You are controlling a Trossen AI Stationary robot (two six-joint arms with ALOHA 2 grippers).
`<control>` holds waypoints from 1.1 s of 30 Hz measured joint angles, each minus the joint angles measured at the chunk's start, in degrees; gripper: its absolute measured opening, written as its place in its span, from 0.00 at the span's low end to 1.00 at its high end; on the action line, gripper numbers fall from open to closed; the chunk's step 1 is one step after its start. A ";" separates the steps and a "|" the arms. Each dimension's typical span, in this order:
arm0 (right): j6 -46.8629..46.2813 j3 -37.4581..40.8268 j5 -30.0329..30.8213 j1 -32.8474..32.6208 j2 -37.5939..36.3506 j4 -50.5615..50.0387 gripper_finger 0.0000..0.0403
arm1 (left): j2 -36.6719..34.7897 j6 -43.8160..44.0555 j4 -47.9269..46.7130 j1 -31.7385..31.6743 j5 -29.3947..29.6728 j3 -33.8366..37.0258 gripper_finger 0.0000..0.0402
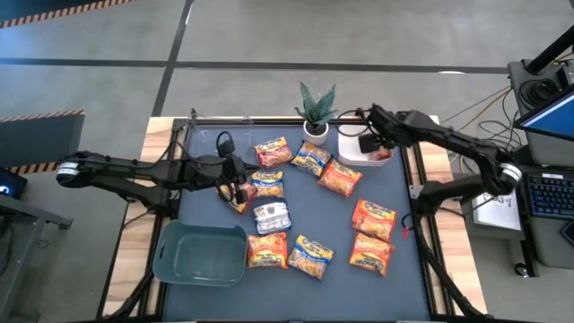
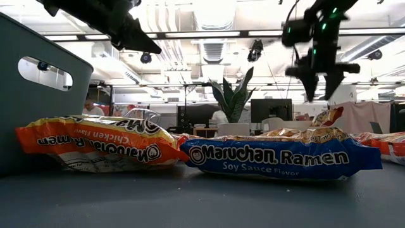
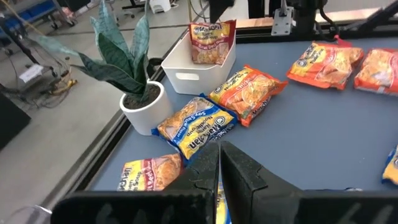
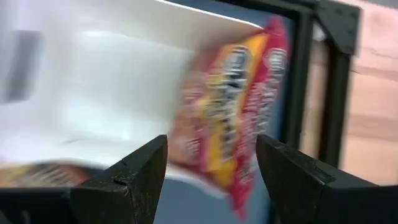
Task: Sort Maruchan noodles
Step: Put the blue noodle pack into the blue bin
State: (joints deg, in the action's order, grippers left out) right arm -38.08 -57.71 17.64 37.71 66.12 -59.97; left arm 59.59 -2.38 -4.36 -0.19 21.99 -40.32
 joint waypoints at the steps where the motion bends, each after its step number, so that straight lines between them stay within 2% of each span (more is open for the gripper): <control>1: -0.80 0.00 0.10 -2.01 -1.56 0.80 0.58 | 0.01 0.92 0.00 -0.01 -0.02 0.00 0.00; 8: 0.36 0.88 2.13 -19.45 -9.28 12.70 0.58 | 1.01 6.82 0.07 0.00 -4.17 0.07 0.00; 12: 3.35 3.66 7.80 -29.57 -10.31 21.59 0.57 | 3.72 10.95 0.46 0.01 -7.42 0.09 0.00; 17: 9.68 8.94 9.36 -38.36 -9.76 34.04 0.55 | 8.18 15.53 -0.35 0.02 -14.71 0.15 0.00; 20: 12.90 13.01 8.49 -41.50 -9.71 42.42 0.55 | 10.78 17.49 -4.04 0.09 -20.04 -0.98 0.00; 22: 15.62 15.23 6.58 -42.81 -9.80 46.52 0.54 | 12.35 18.55 -7.37 0.18 -21.22 -2.52 0.00; 26: 19.15 18.29 3.27 -44.06 -9.80 51.10 0.54 | 15.83 18.78 -17.35 0.31 -21.21 -6.87 0.00; 33: 20.05 20.67 3.33 -44.08 -9.82 51.95 0.54 | 22.99 18.00 -32.50 0.37 -21.21 -16.48 0.00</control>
State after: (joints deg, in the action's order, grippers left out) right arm -18.04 -37.05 20.98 -6.37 56.29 -8.01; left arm 82.59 15.62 -36.86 0.19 0.78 -56.80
